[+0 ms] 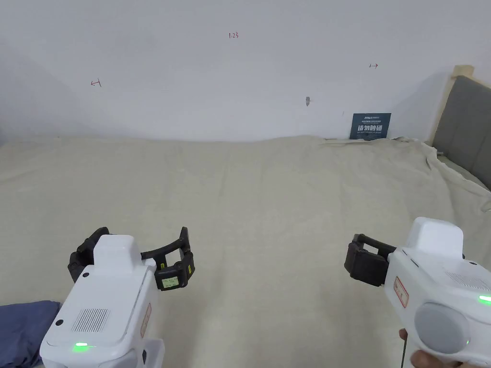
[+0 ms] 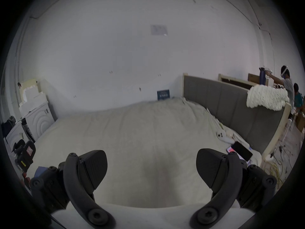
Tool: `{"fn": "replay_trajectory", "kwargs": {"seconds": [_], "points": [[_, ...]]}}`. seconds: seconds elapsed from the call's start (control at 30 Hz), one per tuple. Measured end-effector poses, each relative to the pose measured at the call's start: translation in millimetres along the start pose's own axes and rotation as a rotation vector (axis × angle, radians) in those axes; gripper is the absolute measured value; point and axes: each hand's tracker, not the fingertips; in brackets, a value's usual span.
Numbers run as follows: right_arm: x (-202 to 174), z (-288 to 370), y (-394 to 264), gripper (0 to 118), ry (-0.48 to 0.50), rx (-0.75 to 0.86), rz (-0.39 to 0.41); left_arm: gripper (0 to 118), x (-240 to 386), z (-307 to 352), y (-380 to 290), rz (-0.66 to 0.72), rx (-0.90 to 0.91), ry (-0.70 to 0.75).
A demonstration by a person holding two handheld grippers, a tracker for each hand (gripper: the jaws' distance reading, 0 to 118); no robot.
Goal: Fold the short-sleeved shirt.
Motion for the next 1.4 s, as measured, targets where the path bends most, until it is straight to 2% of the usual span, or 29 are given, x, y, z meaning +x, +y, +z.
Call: {"fn": "replay_trajectory", "kwargs": {"seconds": [0.27, 0.47, 0.6, 0.73, 0.87, 1.0, 1.13, 1.27, 1.4], "points": [[-2.8, 0.2, 1.8, 109, -0.002, -0.035, -0.031, 118, 0.0, 1.3, 1.6, -0.003, 0.007, 0.002], [-3.7, -0.4, 0.6, 109, 0.017, -0.017, 0.004, 118, -1.0, 0.8, 1.4, -0.001, 0.005, 0.002], [-5.3, 1.5, 0.7, 109, -0.005, 0.021, 0.005, 118, -1.1, 0.9, 1.4, 0.004, 0.005, 0.000], [-2.5, 0.4, 4.0, 109, 0.025, -0.002, -0.008, 118, -0.7, 0.8, 1.6, 0.000, 0.006, 0.001], [-0.7, 0.9, 1.5, 109, 0.049, 0.076, 0.006, 118, -1.4, 1.2, 2.1, 0.000, 0.012, 0.004], [-1.7, 0.6, -4.1, 109, 0.090, 0.178, 0.067, 118, -2.8, 0.8, 2.4, 0.003, 0.013, 0.009], [-4.5, 0.2, -13.8, 109, 0.090, 0.285, 0.120, 118, -3.5, 1.3, 2.1, 0.004, 0.015, 0.012], [-2.5, 1.9, -24.8, 109, 0.091, 0.430, 0.074, 118, -3.9, 1.9, 1.9, -0.002, 0.018, 0.016], [-1.5, 2.1, -24.6, 109, 0.080, 0.431, 0.088, 118, -4.3, 1.4, 1.5, -0.001, 0.018, 0.018]]}}
